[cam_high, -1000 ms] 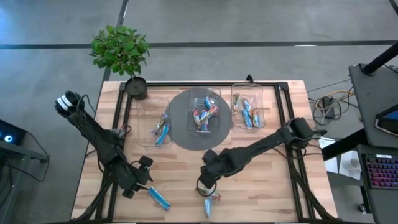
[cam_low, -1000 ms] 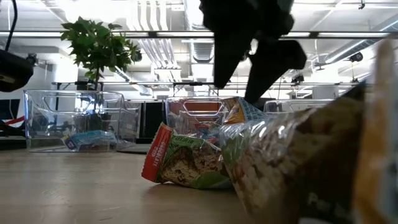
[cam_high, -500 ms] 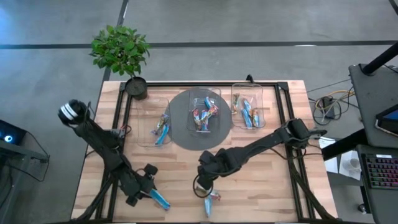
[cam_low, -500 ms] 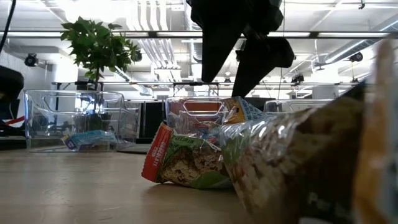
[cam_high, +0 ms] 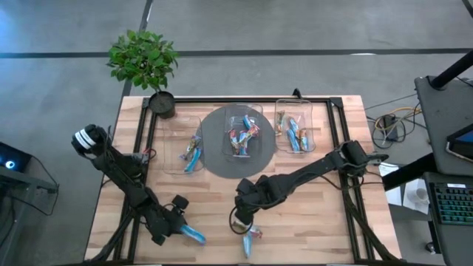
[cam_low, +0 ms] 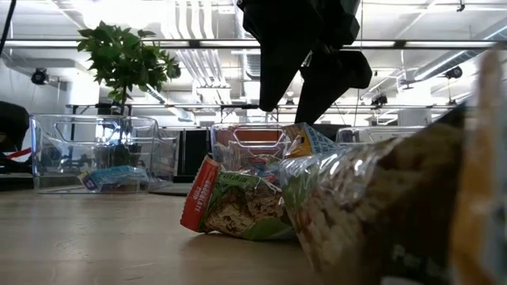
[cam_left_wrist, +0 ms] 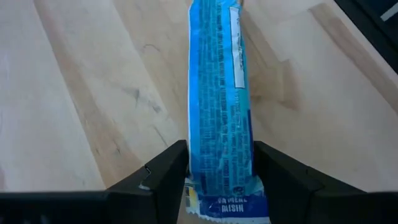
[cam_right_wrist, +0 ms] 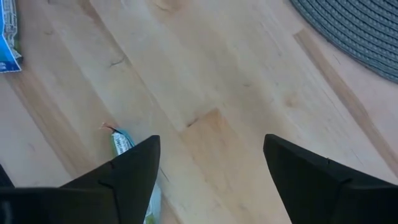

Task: Pick and place Granola Bars by type
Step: Put the green granola bar into the left transparent bin

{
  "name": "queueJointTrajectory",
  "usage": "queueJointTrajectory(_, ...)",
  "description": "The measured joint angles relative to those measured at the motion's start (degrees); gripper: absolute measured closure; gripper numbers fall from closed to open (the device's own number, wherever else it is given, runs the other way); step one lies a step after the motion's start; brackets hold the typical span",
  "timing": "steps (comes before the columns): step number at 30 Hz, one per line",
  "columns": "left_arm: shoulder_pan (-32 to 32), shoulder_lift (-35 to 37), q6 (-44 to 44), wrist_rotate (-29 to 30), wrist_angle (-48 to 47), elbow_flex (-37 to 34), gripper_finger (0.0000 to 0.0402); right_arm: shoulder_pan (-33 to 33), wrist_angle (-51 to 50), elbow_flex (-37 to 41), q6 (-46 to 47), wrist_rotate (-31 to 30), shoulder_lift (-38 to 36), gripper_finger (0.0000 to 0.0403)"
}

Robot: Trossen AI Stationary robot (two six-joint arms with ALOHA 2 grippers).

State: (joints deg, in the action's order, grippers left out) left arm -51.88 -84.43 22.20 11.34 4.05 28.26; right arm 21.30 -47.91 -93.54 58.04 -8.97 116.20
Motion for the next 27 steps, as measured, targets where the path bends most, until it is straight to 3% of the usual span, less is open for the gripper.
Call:
queueJointTrajectory(4,0.3,1.5,0.4,2.0,-1.1,0.2,0.0258,-0.2,0.3,0.0,0.6,0.0,0.0,0.0142)
queueJointTrajectory(10,1.2,2.6,0.4,3.3,-2.3,0.3,0.0330,-2.1,4.8,0.0,0.1,-0.2,0.0,0.0174)
queueJointTrajectory(14,2.5,6.2,1.0,5.6,-7.9,0.3,0.0350,-4.3,9.2,0.0,-1.7,0.7,-0.2,0.0183)
queueJointTrajectory(20,3.8,20.8,9.1,12.8,-22.4,0.6,0.0353,-6.6,10.0,-2.5,-7.8,1.8,-0.3,0.0177)
queueJointTrajectory(27,7.4,39.8,16.5,16.6,-28.6,0.6,0.0353,-10.1,10.6,-10.0,-20.9,1.5,-0.3,0.0162)
